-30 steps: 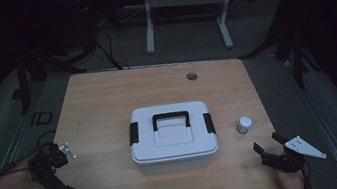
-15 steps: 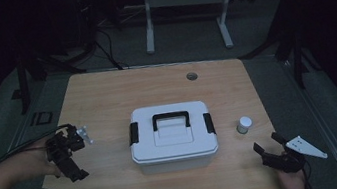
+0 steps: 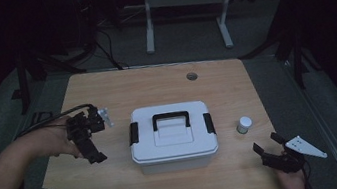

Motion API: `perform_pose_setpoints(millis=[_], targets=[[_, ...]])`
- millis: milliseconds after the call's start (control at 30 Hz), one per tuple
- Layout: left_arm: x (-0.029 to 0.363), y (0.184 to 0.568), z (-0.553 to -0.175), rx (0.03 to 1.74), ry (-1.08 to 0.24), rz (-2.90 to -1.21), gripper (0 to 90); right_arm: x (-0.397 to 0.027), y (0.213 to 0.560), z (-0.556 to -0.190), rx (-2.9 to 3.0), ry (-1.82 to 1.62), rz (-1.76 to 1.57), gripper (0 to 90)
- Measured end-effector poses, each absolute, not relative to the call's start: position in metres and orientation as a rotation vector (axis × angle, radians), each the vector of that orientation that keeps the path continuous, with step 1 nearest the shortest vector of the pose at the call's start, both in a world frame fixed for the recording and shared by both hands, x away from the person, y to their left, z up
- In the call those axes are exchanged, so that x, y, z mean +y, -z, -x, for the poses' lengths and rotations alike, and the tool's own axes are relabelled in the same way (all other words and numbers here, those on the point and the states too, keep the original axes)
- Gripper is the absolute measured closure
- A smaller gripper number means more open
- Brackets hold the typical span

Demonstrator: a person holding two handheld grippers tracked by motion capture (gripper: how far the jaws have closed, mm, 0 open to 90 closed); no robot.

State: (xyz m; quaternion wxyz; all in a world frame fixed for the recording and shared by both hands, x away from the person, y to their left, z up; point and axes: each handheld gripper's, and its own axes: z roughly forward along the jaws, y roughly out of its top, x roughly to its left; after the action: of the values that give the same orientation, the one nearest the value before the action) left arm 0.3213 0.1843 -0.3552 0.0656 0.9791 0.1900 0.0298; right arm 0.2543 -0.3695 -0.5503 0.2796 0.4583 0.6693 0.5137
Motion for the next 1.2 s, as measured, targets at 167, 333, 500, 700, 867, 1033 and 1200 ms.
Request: perform_pose_setpoints(millis=[167, 333, 500, 700, 867, 1033, 1200], targets=[[0.164, 0.349, -0.33, 0.511, -0.072, -2.979, 3.8, -0.37, 0.55, -0.254, 1.805, -1.385, -1.226, 12.0], [0.143, 0.345, -0.338, 0.451, -0.096, -2.995, 3.8, -0.37, 0.551, -0.255, 1.815, -1.394, -1.227, 12.1], [0.123, 0.342, -0.348, 0.407, -0.074, -3.018, 3.8, -0.37, 0.551, -0.255, 1.825, -1.393, -1.226, 13.1], [0.104, 0.339, -0.358, 0.365, -0.102, -3.03, 3.9, -0.37, 0.551, -0.255, 1.83, -1.398, -1.224, 13.1], [0.092, 0.339, -0.364, 0.332, -0.102, -3.05, 4.3, -0.369, 0.551, -0.256, 1.847, -1.394, -1.219, 13.2], [0.08, 0.338, -0.369, 0.293, -0.126, -3.036, 5.0, -0.369, 0.551, -0.254, 1.837, -1.406, -1.193, 14.9], [0.069, 0.337, -0.375, 0.268, -0.144, -3.045, 6.5, -0.369, 0.551, -0.254, 1.842, -1.407, -1.189, 14.9]])
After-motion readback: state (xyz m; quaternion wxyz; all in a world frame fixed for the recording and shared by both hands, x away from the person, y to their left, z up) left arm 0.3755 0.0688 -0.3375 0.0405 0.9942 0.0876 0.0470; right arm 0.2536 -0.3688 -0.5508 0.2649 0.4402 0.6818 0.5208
